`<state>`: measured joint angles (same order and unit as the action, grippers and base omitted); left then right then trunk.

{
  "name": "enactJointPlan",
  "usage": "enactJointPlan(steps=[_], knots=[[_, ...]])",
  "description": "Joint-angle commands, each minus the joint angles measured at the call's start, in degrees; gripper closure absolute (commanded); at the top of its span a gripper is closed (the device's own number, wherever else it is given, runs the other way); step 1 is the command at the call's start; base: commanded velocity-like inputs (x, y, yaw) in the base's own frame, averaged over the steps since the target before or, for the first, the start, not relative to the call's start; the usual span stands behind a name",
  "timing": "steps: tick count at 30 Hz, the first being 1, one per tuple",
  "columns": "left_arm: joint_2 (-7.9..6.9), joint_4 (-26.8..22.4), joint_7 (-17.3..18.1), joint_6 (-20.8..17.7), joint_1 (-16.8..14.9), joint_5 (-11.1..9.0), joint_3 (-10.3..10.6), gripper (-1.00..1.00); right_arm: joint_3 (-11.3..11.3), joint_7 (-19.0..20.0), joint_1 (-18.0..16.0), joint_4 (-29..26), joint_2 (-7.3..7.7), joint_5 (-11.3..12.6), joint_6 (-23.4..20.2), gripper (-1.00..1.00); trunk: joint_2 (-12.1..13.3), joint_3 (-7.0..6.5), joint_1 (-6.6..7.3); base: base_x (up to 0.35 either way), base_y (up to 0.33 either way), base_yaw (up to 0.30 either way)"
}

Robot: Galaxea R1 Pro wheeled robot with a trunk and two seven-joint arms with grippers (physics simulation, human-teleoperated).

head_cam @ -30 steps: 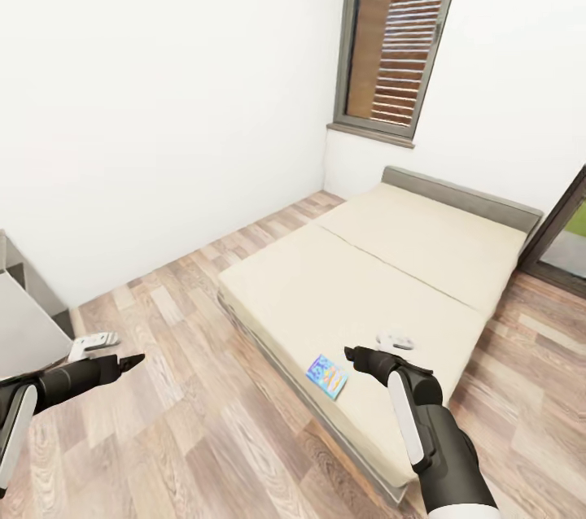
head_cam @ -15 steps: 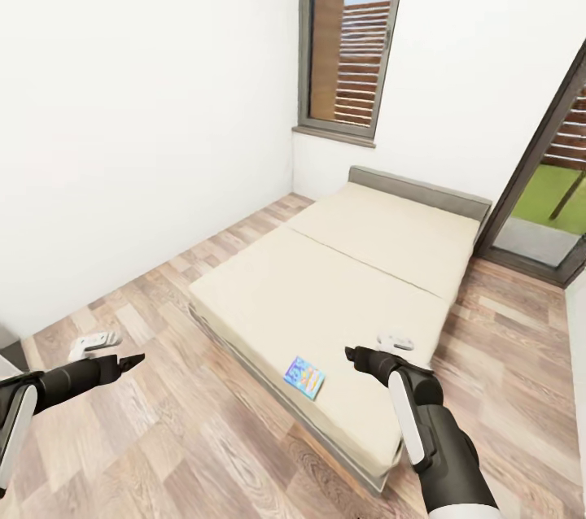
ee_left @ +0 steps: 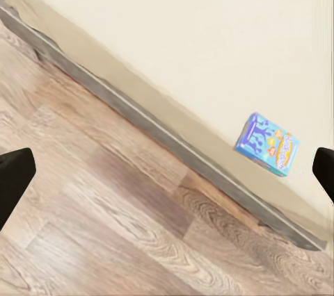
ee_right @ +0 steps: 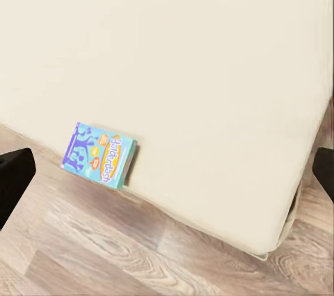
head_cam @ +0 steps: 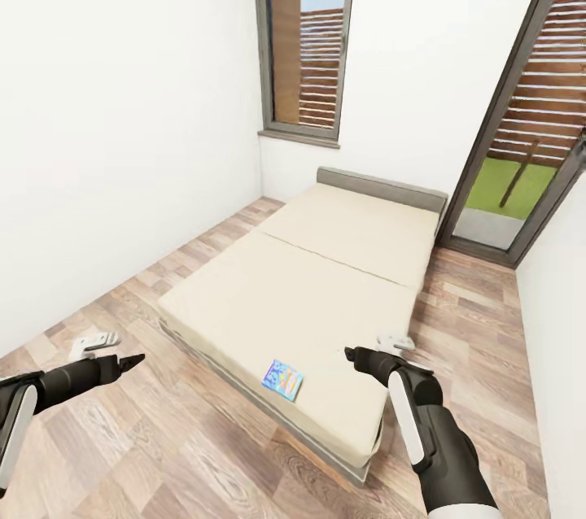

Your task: Put all the toys in the child's room - the three board games (two on the bed and one on the table), the two jigsaw puzzles on the table, and the tennis ball on the table - inside the toy box on the table in the child's room.

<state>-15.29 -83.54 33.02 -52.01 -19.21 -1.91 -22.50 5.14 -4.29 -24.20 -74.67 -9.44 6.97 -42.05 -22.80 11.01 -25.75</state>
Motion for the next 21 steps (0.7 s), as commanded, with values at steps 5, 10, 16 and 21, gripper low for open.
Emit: enactJointPlan(steps=[5, 10, 16, 21], knots=[[-0.01, 0.0, 0.1, -0.5, 0.0, -0.2, -0.1, -1.0, 0.0, -0.5, -0.1, 0.0, -0.05, 0.6, -0.2, -1.0, -0.1, -0.12, -0.04, 0.0, 0.002, -0.27], [-0.01, 0.0, 0.1, -0.5, 0.0, -0.2, -0.1, -1.0, 0.0, -0.5, -0.1, 0.0, -0.05, 0.6, -0.2, -1.0, -0.1, -0.35, -0.04, 0.0, 0.0, -0.27], [-0.01, 0.0, 0.1, -0.5, 0.0, -0.2, -0.1, -1.0, 0.0, -0.5, -0.1, 0.0, -0.05, 0.6, -0.2, -1.0, -0.1, -0.63, -0.04, 0.0, 0.0, -0.27], [-0.01, 0.0, 0.1, -0.5, 0.0, -0.2, -0.1, -1.0, 0.0, -0.5, -0.1, 0.0, -0.05, 0.6, -0.2, -1.0, -0.1, -0.86, -0.04, 0.0, 0.001, -0.27]])
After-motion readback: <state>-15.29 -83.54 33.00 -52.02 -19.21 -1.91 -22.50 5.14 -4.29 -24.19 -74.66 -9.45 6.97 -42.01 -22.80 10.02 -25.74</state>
